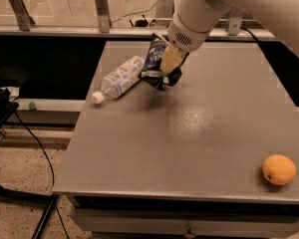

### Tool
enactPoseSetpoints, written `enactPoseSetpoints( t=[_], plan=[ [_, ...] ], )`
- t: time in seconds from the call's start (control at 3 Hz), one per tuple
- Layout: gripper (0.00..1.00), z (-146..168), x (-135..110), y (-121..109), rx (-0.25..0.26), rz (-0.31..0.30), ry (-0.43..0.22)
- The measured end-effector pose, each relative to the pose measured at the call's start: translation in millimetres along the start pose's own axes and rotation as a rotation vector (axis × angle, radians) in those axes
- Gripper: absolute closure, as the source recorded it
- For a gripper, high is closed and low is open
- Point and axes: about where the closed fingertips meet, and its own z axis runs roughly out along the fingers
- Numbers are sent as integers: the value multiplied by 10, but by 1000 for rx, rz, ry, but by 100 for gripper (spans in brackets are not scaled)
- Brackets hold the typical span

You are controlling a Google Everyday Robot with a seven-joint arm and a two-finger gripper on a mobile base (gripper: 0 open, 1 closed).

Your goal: Move blue chip bag near blue plastic bottle

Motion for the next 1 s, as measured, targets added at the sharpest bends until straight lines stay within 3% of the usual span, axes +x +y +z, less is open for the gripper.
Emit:
enactPoseSetpoints(
  t=[0.67,1.0],
  plan=[
    [59,319,-47,-36,25,195,-16],
    [28,524,-74,57,22,261,-19]
  ],
)
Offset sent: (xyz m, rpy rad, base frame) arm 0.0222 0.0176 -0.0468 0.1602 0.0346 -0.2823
